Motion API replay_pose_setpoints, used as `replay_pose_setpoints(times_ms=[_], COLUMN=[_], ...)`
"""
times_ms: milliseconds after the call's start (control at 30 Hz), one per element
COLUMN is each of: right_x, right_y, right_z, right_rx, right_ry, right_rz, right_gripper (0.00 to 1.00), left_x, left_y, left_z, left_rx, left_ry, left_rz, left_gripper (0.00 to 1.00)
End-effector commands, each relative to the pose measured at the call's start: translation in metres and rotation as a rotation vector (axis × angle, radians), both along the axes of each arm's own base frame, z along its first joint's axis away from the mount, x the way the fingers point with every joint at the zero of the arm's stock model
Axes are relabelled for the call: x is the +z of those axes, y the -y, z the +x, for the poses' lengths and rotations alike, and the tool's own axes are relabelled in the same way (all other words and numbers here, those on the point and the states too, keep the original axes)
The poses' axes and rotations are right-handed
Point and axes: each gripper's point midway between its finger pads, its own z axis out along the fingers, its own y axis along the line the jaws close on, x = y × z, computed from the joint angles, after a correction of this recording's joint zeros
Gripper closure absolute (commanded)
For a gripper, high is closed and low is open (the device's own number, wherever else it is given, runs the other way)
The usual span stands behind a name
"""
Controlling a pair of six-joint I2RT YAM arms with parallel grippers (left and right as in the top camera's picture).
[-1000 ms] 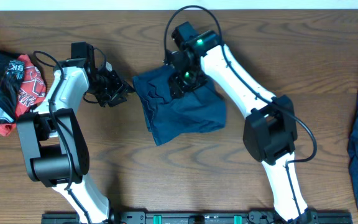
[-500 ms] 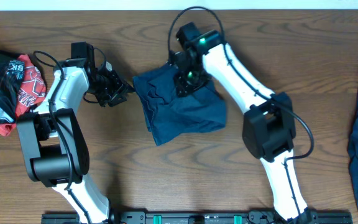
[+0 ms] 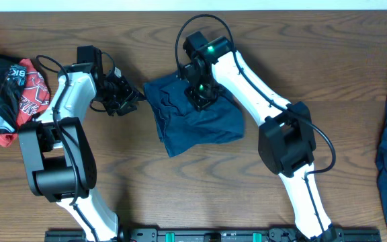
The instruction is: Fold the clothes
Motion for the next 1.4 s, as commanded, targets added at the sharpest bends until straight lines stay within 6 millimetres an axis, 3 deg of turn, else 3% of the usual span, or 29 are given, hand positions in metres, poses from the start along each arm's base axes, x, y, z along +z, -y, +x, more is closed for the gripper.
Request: replay_pose_setpoints(times_ms=[0,133,300,467,500,533,567,600,633,667,833,1000,1100,1200,1300,1367], right_x=[0.026,0.042,0.044,0.043,0.043,0.043,0.043,0.042,0.042,0.041,0.05,0.093,0.111,0.104,0.08,0.063], right_y=[-0.015,-0.04,-0.066,-0.079,-0.08,-0.081,-0.081,-0.08,-0.08,-0.077,-0.059,-0.033,-0.014,0.005,0.018,0.018], right_z=[-0.013,-0.04,-0.077,-0.105,-0.108,-0.11,-0.109,-0.108,-0.106,-0.102,-0.076,-0.037,-0.017,-0.005,-0.001,-0.002], right_rx=[0.083,0.157,0.217,0.272,0.28,0.285,0.283,0.271,0.263,0.241,0.178,0.071,-0.005,-0.06,-0.094,-0.094], right_ry=[0.05,0.067,0.04,0.018,0.017,0.019,0.025,0.031,0.038,0.053,0.126,0.262,0.299,0.249,0.158,0.094], right_rz=[0.017,0.033,0.024,0.006,0.003,0.0,-0.009,-0.018,-0.024,-0.04,-0.08,-0.055,-0.025,-0.019,-0.021,-0.009], right_gripper=[0.99,0.99,0.99,0.99,0.92,0.71,0.62,0.63,0.77,0.99,0.99,0.98,0.82,0.85,0.93,0.98], left_x=[0.01,0.01,0.01,0.01,0.01,0.01,0.01,0.01,0.01,0.01,0.01,0.01,0.01,0.01,0.011,0.011], left_y=[0.001,0.0,0.0,0.0,0.0,0.0,0.0,0.0,0.0,0.0,0.0,-0.003,-0.003,-0.004,-0.004,-0.004], left_z=[0.007,0.009,0.011,0.011,0.011,0.011,0.011,0.011,0.011,0.011,0.011,0.015,0.017,0.019,0.02,0.02], left_rx=[-0.008,-0.008,-0.008,-0.008,-0.008,-0.008,-0.008,-0.008,-0.008,-0.008,-0.007,-0.006,-0.005,-0.004,-0.004,-0.003], left_ry=[0.034,0.043,0.05,0.052,0.052,0.052,0.051,0.052,0.051,0.052,0.053,0.068,0.077,0.087,0.09,0.091], left_rz=[0.001,0.002,0.004,0.003,0.003,0.003,0.003,0.003,0.003,0.003,0.007,0.022,0.025,0.026,0.027,0.027], left_gripper=[0.57,0.57,0.57,0.56,0.56,0.56,0.56,0.56,0.56,0.56,0.56,0.56,0.56,0.55,0.55,0.48])
